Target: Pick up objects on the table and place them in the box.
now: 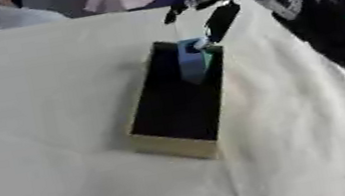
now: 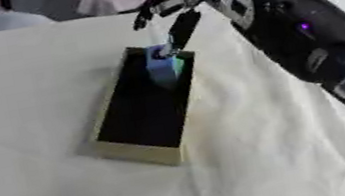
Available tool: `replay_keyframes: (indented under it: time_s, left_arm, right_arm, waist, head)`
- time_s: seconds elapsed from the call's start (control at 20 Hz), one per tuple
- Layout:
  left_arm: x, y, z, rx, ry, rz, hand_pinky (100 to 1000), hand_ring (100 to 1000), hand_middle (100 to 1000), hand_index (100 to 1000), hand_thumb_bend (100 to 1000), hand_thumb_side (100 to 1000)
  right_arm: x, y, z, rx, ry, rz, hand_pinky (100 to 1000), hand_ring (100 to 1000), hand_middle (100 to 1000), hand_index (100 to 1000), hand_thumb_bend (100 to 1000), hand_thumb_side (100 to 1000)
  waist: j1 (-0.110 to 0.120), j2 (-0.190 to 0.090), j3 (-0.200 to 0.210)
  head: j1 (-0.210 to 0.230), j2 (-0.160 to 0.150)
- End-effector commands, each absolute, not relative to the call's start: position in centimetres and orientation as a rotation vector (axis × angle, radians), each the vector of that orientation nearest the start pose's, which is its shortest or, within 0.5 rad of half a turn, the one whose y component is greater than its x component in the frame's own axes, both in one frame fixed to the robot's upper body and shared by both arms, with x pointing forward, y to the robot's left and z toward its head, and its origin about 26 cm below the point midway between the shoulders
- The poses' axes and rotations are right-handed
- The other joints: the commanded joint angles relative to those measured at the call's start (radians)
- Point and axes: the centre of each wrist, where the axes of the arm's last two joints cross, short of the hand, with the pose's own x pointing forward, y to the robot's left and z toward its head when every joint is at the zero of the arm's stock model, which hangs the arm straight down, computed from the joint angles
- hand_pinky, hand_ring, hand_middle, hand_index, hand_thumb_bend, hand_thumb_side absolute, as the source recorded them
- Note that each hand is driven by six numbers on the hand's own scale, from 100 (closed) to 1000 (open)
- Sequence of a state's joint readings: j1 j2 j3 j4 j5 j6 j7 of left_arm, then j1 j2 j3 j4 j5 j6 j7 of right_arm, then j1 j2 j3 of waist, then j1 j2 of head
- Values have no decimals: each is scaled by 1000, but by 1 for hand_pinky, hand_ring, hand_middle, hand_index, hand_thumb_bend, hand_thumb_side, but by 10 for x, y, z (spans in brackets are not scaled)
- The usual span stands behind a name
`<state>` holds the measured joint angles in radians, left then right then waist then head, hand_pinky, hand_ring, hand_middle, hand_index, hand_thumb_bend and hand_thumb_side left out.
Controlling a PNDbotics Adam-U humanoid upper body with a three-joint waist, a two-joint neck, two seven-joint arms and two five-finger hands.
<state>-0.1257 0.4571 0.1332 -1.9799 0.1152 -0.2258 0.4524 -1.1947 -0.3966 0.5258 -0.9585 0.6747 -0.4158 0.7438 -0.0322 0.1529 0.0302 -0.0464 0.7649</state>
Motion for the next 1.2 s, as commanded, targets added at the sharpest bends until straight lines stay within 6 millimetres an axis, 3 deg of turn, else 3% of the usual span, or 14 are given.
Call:
replay_keyframes:
  time_s: [0.05,0.15,0.3,0.35,0.5,0.55,0.85,1.2]
  left_arm:
    - [276,331,186,497,-2418,169,725,787,762,874,300,882]
    - [276,331,186,497,-2420,170,725,787,762,874,300,882]
    - [277,331,187,498,-2425,173,726,787,762,874,301,880]
    - [277,331,187,499,-2426,174,726,787,761,873,301,880]
    - [277,331,188,502,-2431,178,726,787,761,873,302,880]
    - [277,331,188,503,-2432,181,726,787,761,873,302,879]
    - [277,332,189,509,-2440,190,725,786,761,873,303,877]
    - [277,332,189,518,-2445,201,725,785,760,873,306,875]
  right_arm:
    - [469,-166,291,739,1525,-3049,1000,958,891,974,309,571]
    - [462,-168,295,803,1547,-3026,1000,958,891,974,309,571]
    - [452,-182,304,948,1727,-2911,995,945,873,964,270,554]
    - [448,-188,309,1038,1778,-2860,970,932,849,940,284,472]
    - [437,-204,316,1382,1889,-2657,947,920,838,927,265,416]
    - [434,-209,318,1509,1926,-2571,925,905,812,903,100,395]
    - [427,-234,317,2085,2063,-2048,894,889,815,873,100,486]
    - [427,-258,311,2323,2079,-1792,902,927,865,875,100,608]
  waist:
    - [5,-18,-2]
    - [5,-18,-1]
    - [6,-15,-2]
    - [6,-14,-3]
    - [8,-10,0]
    - [9,-9,0]
    - [13,-3,4]
    - [15,2,6]
  head:
    - [2,5]
    - [1,5]
    - [4,5]
    - [4,5]
    - [6,5]
    - [7,5]
    - [10,5]
    - [17,5]
